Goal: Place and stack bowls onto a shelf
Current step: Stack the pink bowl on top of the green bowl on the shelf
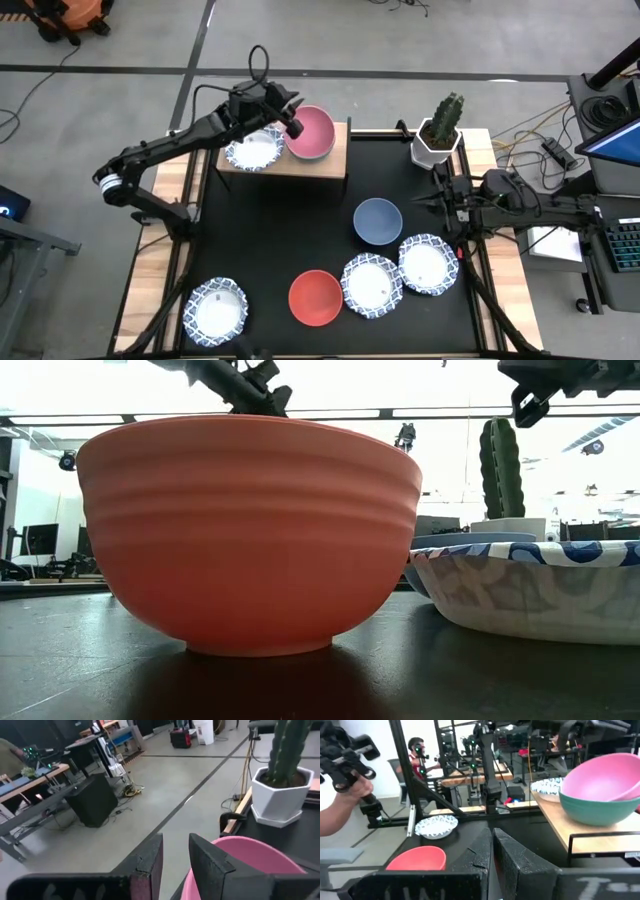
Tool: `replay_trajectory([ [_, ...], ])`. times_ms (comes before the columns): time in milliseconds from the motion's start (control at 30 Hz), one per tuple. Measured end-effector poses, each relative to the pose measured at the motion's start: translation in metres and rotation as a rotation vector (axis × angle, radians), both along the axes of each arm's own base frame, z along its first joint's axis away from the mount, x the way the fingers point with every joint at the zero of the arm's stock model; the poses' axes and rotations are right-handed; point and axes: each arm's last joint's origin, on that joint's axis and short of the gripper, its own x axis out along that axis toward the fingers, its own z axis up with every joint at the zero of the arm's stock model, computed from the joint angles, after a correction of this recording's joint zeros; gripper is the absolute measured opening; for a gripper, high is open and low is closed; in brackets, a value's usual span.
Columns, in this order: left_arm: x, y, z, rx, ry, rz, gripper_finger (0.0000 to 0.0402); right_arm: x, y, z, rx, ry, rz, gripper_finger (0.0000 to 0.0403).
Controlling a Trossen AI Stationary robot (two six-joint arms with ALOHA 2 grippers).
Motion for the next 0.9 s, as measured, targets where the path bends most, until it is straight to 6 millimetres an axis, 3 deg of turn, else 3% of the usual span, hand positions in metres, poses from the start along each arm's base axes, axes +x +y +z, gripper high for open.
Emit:
replay_trajectory([
  [333, 0.013, 0.023, -0.03, -0.049, 0.065, 0.064, 0.0077, 0.014, -0.001, -0.005, 0.001, 0.045, 0.0, 0.0009],
  [900, 0.01, 0.021, -0.041, -0.134, 0.138, 0.11, 0.0077, 0.014, -0.001, -0.005, 0.002, 0.05, 0.0, 0.0009],
])
